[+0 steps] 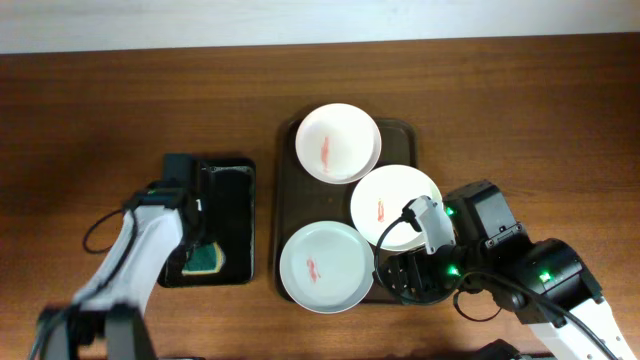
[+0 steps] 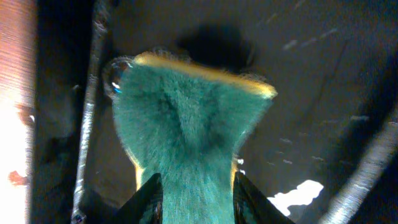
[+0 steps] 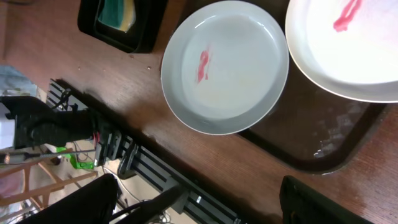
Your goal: Clean dirty plates on tray and stack at the side
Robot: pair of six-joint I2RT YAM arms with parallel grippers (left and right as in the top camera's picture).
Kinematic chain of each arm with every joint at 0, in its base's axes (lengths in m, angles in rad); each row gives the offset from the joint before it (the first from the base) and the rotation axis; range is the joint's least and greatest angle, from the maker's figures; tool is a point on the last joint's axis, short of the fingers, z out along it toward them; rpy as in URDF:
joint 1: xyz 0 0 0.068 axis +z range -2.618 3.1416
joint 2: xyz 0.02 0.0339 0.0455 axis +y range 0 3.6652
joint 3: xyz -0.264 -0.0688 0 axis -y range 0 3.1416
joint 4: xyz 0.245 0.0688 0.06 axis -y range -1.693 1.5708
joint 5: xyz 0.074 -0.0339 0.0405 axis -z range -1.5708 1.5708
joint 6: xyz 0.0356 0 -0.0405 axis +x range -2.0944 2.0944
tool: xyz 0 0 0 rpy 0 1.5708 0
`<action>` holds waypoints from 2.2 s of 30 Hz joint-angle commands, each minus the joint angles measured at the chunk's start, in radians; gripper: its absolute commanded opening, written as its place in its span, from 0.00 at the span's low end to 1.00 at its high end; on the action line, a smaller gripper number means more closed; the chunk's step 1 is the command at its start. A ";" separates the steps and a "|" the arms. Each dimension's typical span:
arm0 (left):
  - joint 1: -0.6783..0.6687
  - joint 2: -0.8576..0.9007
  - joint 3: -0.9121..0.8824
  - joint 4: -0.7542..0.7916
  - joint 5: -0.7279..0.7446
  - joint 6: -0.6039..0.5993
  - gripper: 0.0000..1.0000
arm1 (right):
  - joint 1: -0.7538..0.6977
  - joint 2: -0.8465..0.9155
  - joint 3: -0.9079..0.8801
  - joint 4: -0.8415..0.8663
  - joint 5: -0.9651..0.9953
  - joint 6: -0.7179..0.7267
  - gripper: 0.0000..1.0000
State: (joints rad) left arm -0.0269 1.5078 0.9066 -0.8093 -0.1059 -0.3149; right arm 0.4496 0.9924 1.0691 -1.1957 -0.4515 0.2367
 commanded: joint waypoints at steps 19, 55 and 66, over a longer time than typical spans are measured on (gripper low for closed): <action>-0.032 -0.208 0.127 -0.114 0.280 0.264 0.00 | 0.087 0.731 -0.122 0.377 0.152 0.238 0.44; -0.147 0.128 0.182 -0.098 0.121 0.028 0.69 | 0.008 0.768 -0.121 0.515 0.247 0.266 0.26; -0.149 0.129 -0.080 0.089 0.274 -0.013 0.00 | 0.008 0.768 -0.121 0.515 0.247 0.266 0.27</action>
State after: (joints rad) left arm -0.1726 1.6356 0.8631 -0.7399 0.1463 -0.3256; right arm 0.4633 1.7535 0.9630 -0.6754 -0.2615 0.4980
